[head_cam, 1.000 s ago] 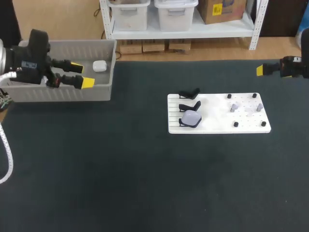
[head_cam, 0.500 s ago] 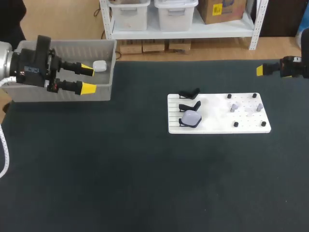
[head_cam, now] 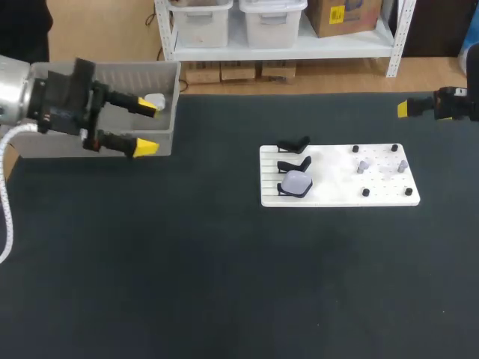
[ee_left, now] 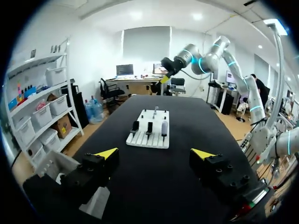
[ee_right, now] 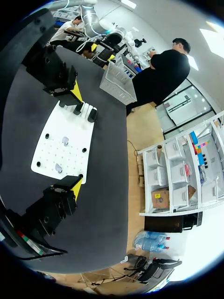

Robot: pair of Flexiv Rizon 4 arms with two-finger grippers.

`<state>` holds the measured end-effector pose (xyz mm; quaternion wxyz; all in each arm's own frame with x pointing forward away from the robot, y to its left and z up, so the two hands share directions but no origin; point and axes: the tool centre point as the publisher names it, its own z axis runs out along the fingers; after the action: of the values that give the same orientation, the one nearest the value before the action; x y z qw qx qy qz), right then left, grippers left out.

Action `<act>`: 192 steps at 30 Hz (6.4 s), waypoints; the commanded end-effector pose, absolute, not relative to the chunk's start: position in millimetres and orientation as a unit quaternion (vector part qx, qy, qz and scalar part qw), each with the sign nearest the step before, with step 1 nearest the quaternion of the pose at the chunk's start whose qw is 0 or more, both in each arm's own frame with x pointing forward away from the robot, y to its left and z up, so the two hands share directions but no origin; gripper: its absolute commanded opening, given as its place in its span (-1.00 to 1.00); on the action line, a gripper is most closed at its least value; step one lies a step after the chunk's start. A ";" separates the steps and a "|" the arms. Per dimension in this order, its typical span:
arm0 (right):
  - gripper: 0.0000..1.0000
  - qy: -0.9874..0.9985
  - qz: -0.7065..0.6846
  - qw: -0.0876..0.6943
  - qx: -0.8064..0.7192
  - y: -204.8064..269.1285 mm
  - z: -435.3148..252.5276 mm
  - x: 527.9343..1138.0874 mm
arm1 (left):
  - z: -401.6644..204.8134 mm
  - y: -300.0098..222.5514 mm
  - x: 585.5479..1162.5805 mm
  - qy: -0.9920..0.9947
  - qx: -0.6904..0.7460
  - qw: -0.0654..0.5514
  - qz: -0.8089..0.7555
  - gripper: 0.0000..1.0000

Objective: Pick up each earbud case from the left stands, insert the matching earbuds, close the lid, and place the case in the box.

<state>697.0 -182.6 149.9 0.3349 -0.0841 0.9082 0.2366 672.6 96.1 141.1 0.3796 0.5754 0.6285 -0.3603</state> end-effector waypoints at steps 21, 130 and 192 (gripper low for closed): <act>1.00 0.908 0.237 0.335 -0.085 -183.0 149.1 697.5 | 98.4 36.5 683.3 0.595 0.593 0.333 -0.429 1.00; 1.00 0.908 0.237 0.335 -0.085 -183.0 149.1 697.5 | 16.3 -123.0 659.0 0.582 0.613 0.330 -0.421 -0.04; 1.00 0.908 0.237 0.335 -0.085 -183.0 149.1 697.5 | 81.4 -123.9 646.8 0.502 0.601 0.434 -0.445 -1.00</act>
<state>697.0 -182.6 149.9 0.3349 -0.0842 0.9082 0.2366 655.5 -131.5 74.0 0.4090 0.6135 0.5043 -0.4495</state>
